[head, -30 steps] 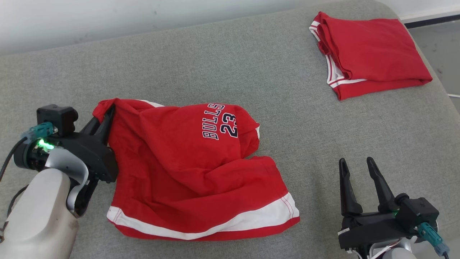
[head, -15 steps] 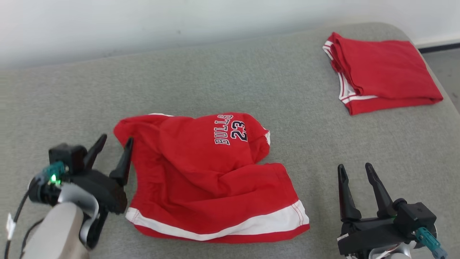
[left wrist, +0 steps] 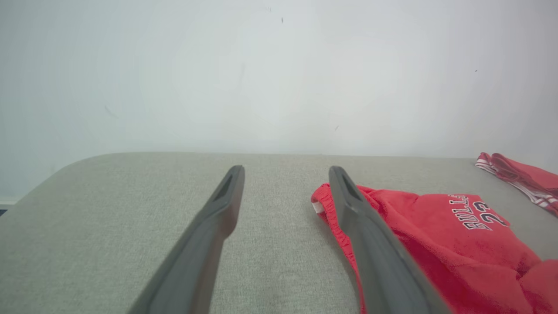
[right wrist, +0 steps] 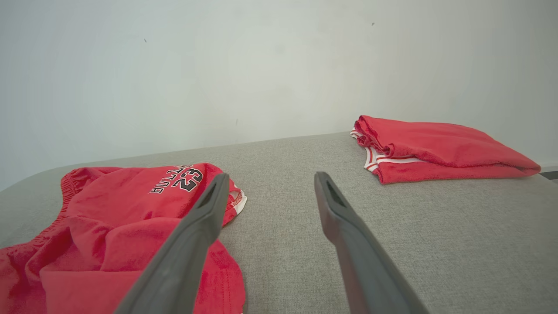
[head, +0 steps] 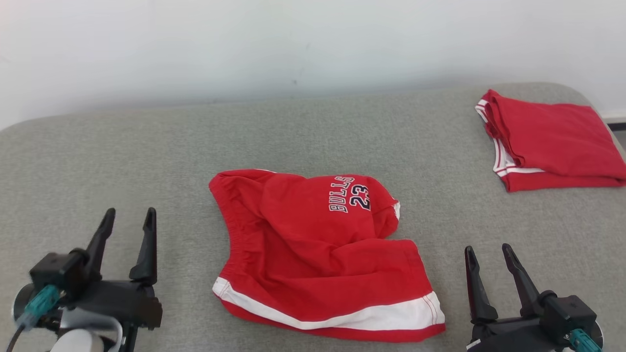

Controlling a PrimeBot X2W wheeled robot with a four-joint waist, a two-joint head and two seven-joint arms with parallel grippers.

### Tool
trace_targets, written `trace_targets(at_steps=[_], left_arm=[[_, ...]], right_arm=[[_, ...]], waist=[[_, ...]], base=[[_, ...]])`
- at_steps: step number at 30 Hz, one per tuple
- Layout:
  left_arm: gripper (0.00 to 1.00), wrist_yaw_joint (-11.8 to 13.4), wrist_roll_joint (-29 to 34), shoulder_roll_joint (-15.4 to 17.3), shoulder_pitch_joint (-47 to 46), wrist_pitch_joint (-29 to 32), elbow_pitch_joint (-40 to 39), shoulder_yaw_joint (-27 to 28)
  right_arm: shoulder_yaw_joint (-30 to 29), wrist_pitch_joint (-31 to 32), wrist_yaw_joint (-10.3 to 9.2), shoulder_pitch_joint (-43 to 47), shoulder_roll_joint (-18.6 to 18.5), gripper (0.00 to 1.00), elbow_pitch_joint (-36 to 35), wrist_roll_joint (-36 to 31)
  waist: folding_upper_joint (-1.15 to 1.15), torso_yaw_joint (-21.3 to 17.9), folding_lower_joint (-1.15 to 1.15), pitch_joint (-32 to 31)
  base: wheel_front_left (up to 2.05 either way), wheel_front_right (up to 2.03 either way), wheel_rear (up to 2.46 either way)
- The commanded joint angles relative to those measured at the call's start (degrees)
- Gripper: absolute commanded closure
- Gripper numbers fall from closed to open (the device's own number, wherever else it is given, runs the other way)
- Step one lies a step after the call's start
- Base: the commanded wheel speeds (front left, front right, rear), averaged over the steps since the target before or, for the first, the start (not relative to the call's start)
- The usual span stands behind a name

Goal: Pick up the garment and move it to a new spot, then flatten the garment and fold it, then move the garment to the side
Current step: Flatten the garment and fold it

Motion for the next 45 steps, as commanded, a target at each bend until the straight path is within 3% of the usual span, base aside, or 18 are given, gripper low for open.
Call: trace_targets(at_steps=[1,10,24,38,45], left_arm=[[0.00,0.8,1.9,-0.3,2.8,-0.2,-3.9,2.0],[0.00,0.3,8.6,-5.4,14.2,-0.2,-17.8,11.9],[0.00,-4.5,15.3,-12.2,21.9,-0.2,-19.2,18.8],[0.00,-7.1,18.2,-13.7,20.6,-0.2,-17.3,20.6],[0.00,-8.1,17.9,-11.3,17.2,-0.1,-13.8,15.7]], right_arm=[[0.1,0.0,-0.18,0.8,-0.5,0.00,-0.1,0.1],[0.8,0.0,-0.18,2.0,-0.8,0.00,-0.9,-0.2],[0.4,0.0,-0.18,3.7,-0.5,0.00,-1.3,-0.2],[1.5,0.0,-0.18,2.5,-0.5,0.00,-0.1,-0.5],[2.3,0.3,-0.18,1.7,-1.3,0.00,1.0,0.0]], waist=[[0.00,1.8,0.01,-1.6],[0.00,2.5,0.01,-2.5],[0.00,2.9,0.01,-2.0],[0.00,2.2,0.01,-2.0],[0.00,1.9,0.01,-0.6]], base=[[0.00,0.00,0.00],[0.00,0.00,0.00],[0.00,0.00,0.00],[0.00,0.00,0.00],[0.00,0.00,0.00]])
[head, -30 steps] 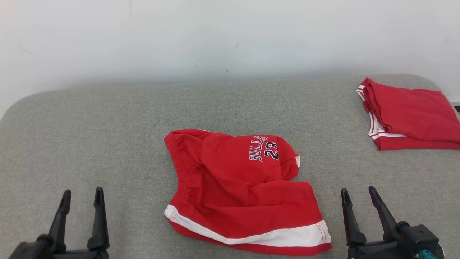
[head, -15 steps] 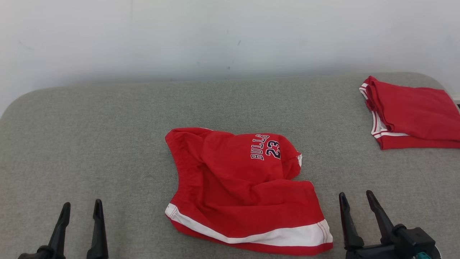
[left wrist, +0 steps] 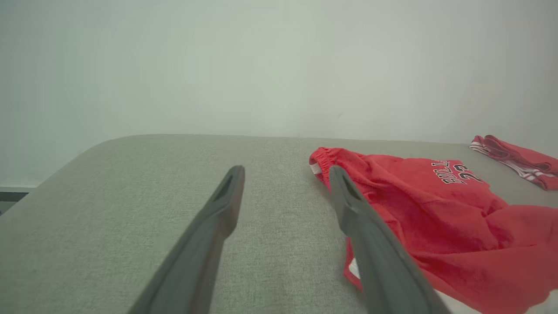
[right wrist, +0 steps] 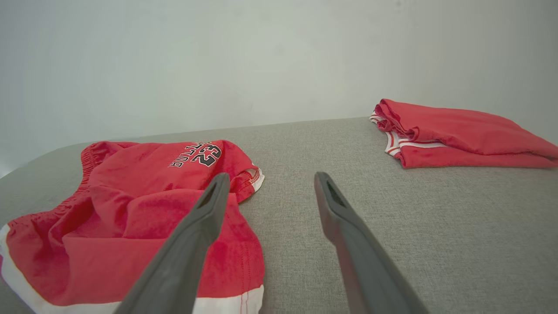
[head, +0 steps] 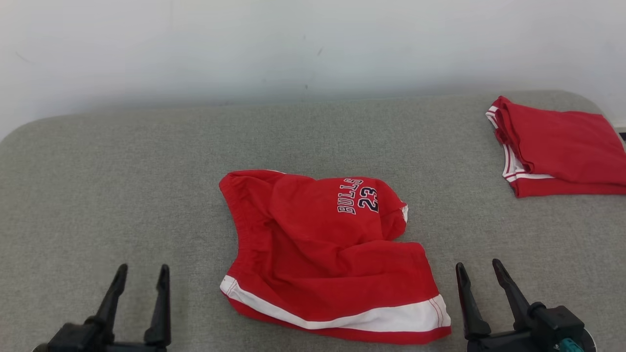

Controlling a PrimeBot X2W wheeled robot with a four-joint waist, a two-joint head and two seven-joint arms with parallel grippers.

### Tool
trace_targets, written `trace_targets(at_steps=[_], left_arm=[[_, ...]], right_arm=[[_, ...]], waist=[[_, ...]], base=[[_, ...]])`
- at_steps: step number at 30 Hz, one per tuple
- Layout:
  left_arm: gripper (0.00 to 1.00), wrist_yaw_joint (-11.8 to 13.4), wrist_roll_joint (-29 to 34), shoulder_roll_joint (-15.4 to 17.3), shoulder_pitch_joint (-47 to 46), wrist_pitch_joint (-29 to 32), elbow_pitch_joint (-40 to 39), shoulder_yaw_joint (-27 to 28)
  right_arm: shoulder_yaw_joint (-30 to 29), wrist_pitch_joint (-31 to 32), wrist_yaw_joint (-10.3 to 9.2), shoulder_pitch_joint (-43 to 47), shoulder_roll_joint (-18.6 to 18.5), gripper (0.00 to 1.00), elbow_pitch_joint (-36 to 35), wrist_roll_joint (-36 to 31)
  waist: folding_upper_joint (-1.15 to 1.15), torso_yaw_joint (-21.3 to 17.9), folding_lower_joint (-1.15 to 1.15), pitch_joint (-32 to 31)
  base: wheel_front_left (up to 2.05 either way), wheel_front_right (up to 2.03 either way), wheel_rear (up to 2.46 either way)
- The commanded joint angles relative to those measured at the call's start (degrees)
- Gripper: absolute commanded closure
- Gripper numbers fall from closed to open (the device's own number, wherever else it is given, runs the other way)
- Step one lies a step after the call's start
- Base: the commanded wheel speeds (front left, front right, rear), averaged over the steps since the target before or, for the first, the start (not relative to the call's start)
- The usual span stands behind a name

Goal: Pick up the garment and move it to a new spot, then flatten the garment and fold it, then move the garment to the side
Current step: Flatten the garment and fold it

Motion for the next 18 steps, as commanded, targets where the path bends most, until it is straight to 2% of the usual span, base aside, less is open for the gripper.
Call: trace_targets(at_steps=[1,4,11,13,18], left_arm=[[0.00,-0.3,-0.1,1.1,-1.7,0.0,1.1,-1.5],[0.00,-0.2,-1.0,4.1,-4.1,0.0,4.1,-7.7],[0.00,-0.2,-7.7,12.1,-11.3,0.5,12.0,-22.1],[0.00,-0.2,-8.4,13.1,-12.2,0.6,12.9,-23.9],[0.00,-0.2,-13.6,18.3,-16.6,1.3,16.0,-32.9]], right_arm=[[0.5,0.0,-0.18,-0.7,-0.6,0.00,0.4,0.3],[1.5,0.4,-0.18,-1.1,-1.1,0.00,1.7,0.7],[6.1,0.8,-0.18,-2.3,-2.6,0.00,5.1,1.8],[6.9,0.8,-0.18,-2.3,-3.0,0.00,5.6,2.1],[10.5,1.0,-0.18,-3.0,-4.2,0.00,7.9,3.9]], waist=[[0.00,-0.3,0.00,0.7],[0.00,-0.8,0.00,1.9],[0.00,-2.4,0.00,4.5],[0.00,-2.6,0.00,4.7],[0.00,-3.3,0.00,5.7]], base=[[0.00,0.00,0.00],[0.00,0.00,0.00],[0.00,0.00,0.00],[0.00,0.00,0.00],[0.00,0.00,0.00]])
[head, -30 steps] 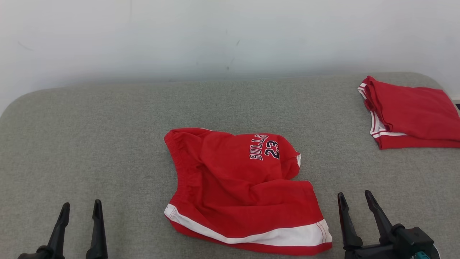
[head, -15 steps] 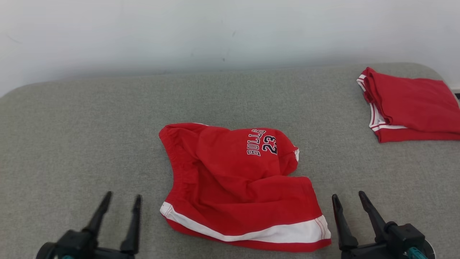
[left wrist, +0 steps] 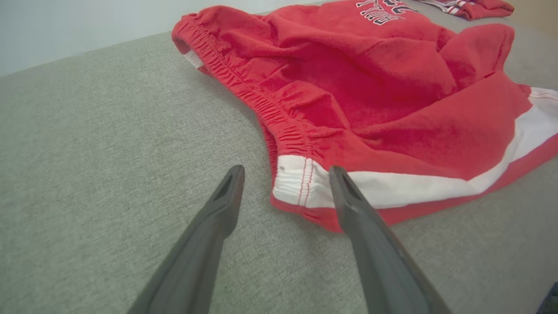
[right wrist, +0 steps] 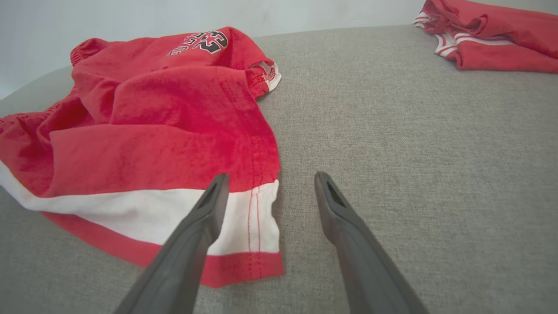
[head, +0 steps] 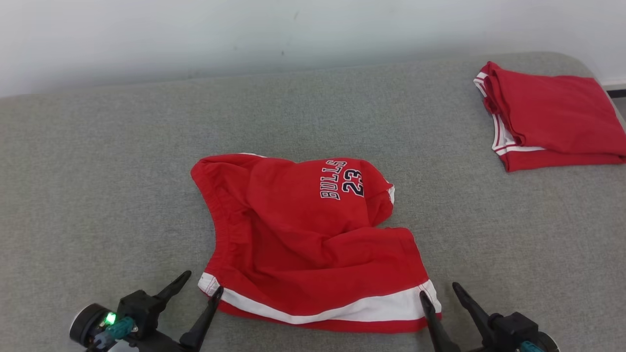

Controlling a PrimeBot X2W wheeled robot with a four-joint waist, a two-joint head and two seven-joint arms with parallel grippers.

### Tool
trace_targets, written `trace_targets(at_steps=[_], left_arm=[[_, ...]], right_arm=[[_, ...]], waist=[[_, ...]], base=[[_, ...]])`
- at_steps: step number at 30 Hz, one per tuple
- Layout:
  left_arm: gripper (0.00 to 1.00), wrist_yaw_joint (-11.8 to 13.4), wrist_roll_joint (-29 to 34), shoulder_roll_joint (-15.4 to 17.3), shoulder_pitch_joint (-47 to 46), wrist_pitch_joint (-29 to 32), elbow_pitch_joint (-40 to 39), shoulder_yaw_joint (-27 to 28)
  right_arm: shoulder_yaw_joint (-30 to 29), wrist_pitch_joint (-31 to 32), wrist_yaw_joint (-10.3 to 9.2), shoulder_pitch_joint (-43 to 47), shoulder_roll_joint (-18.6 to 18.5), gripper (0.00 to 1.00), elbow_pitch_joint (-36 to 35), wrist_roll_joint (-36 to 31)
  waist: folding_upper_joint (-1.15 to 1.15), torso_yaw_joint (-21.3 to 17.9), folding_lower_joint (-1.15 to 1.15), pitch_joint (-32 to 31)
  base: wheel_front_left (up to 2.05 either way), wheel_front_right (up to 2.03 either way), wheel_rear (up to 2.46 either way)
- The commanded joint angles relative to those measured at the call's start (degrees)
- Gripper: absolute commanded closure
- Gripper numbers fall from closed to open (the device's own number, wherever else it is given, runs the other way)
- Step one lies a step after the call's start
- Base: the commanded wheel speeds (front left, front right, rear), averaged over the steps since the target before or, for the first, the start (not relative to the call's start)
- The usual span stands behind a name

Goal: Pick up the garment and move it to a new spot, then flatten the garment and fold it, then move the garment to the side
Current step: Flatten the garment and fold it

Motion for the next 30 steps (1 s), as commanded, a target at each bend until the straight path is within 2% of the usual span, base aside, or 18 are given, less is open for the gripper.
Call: trace_targets(at_steps=[1,6,13,14,15,16,17,21,30], left_arm=[[0.00,0.1,-0.9,0.4,-0.9,0.0,0.2,-0.6],[0.00,0.1,-5.3,2.9,-5.1,0.6,2.3,-7.4],[0.00,0.1,-12.0,4.4,-9.7,1.1,6.0,-15.0],[0.00,0.1,-12.9,4.5,-10.0,1.0,6.4,-15.7],[0.41,0.1,-14.0,4.6,-10.4,0.9,6.6,-16.5],[0.80,0.1,-14.8,4.8,-10.7,0.7,6.8,-17.0],[1.00,0.1,-15.2,5.0,-10.9,0.4,6.9,-17.5],[1.00,0.1,-16.2,5.3,-10.1,-1.0,6.0,-17.6],[1.00,1.8,-14.3,4.4,-5.7,-1.5,-5.0,-8.6]], right_arm=[[0.2,-0.1,-0.18,-0.6,-0.4,0.00,0.1,0.5],[2.6,0.0,-0.18,-1.3,-0.7,0.00,1.6,2.2],[6.6,0.2,-0.18,-3.9,-1.2,0.00,5.0,4.5],[7.2,0.1,-0.18,-4.3,-1.2,0.03,5.4,4.9],[7.7,0.1,-0.18,-4.6,-1.3,0.52,6.0,5.3],[8.1,0.0,-0.18,-5.0,-1.4,0.90,6.5,5.6],[8.6,-0.1,-0.18,-5.4,-1.5,1.00,6.7,5.8],[9.1,-1.0,-0.18,-6.3,-1.8,1.00,7.0,6.5],[6.8,-1.5,-0.18,-6.5,-2.5,1.00,-0.2,5.6]], waist=[[0.00,-0.3,0.00,0.4],[0.00,-0.4,0.00,1.0],[0.00,-0.9,0.00,1.2],[0.00,-1.0,0.00,1.2],[0.00,-1.0,0.00,1.2],[0.00,-1.1,0.00,1.2],[0.00,-1.1,0.00,1.2],[0.00,-1.1,0.00,1.2],[0.00,0.5,0.00,1.1]], base=[[0.00,0.00,0.00],[0.00,0.00,0.00],[0.00,0.00,0.00],[0.00,0.00,0.00],[0.00,0.00,0.00],[0.00,0.00,0.00],[0.00,0.00,0.00],[0.00,0.00,0.00],[0.00,0.00,0.00]])
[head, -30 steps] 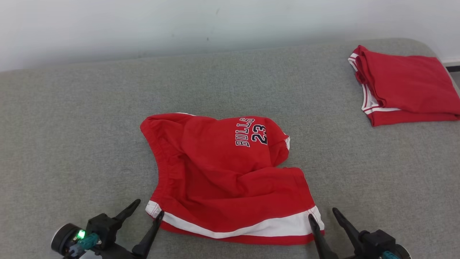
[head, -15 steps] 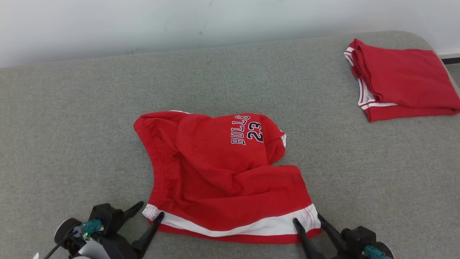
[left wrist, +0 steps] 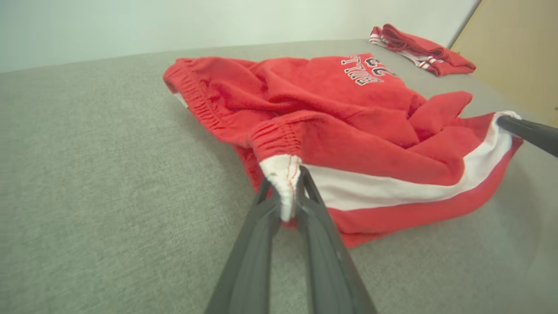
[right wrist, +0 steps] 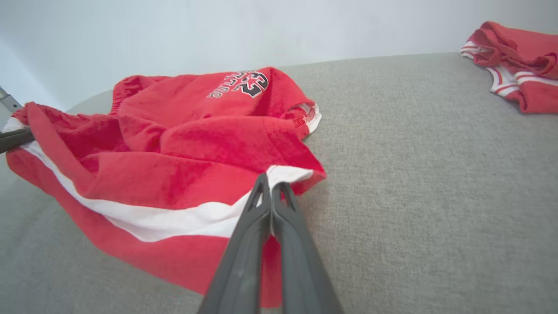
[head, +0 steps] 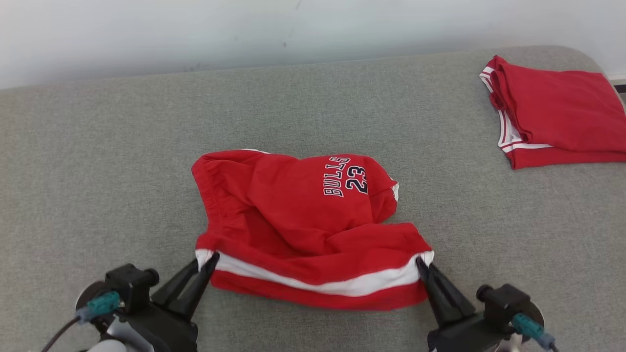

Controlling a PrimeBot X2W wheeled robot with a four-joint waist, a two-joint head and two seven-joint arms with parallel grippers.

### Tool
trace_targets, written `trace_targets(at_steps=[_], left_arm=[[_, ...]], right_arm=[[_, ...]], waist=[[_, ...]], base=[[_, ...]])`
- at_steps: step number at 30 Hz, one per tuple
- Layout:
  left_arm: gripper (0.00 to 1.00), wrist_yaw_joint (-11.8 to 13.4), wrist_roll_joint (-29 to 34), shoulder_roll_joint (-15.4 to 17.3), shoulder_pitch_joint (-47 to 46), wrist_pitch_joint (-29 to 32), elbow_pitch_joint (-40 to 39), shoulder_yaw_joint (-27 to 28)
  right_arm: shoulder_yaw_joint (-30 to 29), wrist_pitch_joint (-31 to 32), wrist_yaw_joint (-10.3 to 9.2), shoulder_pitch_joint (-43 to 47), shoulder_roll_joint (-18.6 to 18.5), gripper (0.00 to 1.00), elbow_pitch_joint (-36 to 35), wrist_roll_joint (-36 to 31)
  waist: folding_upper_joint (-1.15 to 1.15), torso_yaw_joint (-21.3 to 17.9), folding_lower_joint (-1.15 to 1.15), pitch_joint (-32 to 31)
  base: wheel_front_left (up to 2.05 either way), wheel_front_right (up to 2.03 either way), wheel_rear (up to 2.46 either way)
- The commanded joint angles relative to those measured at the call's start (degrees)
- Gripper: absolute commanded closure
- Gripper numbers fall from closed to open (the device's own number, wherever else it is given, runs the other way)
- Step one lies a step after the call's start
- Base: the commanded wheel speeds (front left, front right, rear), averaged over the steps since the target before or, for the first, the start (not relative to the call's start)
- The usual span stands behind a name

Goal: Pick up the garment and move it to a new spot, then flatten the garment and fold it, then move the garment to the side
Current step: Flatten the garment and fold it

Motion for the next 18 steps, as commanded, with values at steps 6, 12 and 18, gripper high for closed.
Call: trace_targets(at_steps=[6,12,18], left_arm=[[1.00,-0.3,-0.9,-1.2,-2.9,-0.2,-5.6,6.7],[1.00,-1.0,-3.4,-1.7,-13.0,1.8,-6.1,8.4],[1.00,-1.4,-6.5,-3.7,-37.3,8.7,-2.6,7.9]], right_arm=[[-0.4,-0.3,-0.18,-5.8,-1.6,1.00,-5.6,2.5],[-0.8,0.1,-0.18,-16.0,-3.7,1.00,-6.8,5.5],[-3.9,4.0,-0.18,-38.1,-7.1,1.00,-5.6,12.2]], waist=[[0.00,0.1,-0.01,0.7],[0.00,-0.3,-0.01,3.8],[0.00,0.3,-0.01,13.3]], base=[[0.00,0.00,0.00],[0.00,0.00,0.00],[0.00,0.00,0.00]])
